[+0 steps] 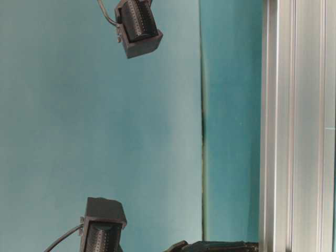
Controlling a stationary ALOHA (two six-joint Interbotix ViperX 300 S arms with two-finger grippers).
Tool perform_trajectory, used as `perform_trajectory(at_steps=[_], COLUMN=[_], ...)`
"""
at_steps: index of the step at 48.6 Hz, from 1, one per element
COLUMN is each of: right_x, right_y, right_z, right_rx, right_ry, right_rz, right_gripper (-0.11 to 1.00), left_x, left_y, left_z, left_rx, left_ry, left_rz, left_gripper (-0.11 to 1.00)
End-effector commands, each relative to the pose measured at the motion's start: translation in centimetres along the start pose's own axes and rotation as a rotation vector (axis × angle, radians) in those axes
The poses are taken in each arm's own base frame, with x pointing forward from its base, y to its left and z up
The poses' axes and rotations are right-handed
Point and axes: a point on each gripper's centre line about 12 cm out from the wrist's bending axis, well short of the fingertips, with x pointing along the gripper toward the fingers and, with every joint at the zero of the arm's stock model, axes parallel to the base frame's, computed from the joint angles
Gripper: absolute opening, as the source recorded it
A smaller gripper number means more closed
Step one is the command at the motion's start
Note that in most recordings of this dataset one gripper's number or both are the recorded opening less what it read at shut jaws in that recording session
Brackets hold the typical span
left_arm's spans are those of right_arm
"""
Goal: Lift the metal rail with both hands.
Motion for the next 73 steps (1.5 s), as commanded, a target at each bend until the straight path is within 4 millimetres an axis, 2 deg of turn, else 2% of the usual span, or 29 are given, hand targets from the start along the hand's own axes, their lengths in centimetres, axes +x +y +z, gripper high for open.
perform_trajectory(at_steps=[1,25,28,35,39,42,58,66,73], right_x=[0.5,0.6,0.6,0.6,0.6,0.6,-0.1,-2.5,-5.5], right_y=[-0.1,-0.1,-0.1,0.0,0.1,0.1,0.0,-0.7,-1.0], right_z=[-0.3,-0.4,-0.4,-0.4,-0.3,-0.2,0.3,1.1,1.7], right_rx=[0.009,0.013,0.013,0.009,0.004,0.009,0.015,0.053,0.081], right_ry=[0.017,0.010,0.009,0.006,-0.001,-0.012,-0.049,-0.135,-0.237], right_rz=[-0.003,-0.001,0.000,0.001,0.001,0.001,0.002,-0.001,0.000], right_gripper=[0.39,0.39,0.43,0.81,0.97,1.00,0.99,0.99,0.99], left_x=[-0.3,-0.2,-0.3,-0.3,-0.3,-0.3,-0.4,-1.4,-4.4], left_y=[-0.2,-0.2,-0.3,-0.2,-0.2,-0.2,-0.2,-0.2,-0.1], left_z=[0.3,0.4,0.5,0.6,0.7,0.7,0.7,0.9,1.9], left_rx=[0.017,0.005,0.006,0.008,0.008,0.008,0.008,0.006,0.006], left_ry=[-0.019,-0.052,-0.054,-0.062,-0.068,-0.071,-0.074,-0.095,-0.189], left_rz=[0.000,0.001,0.000,0.001,0.001,0.001,0.001,0.003,0.008], left_gripper=[0.30,0.30,0.40,0.80,0.92,0.92,0.92,0.92,0.92])
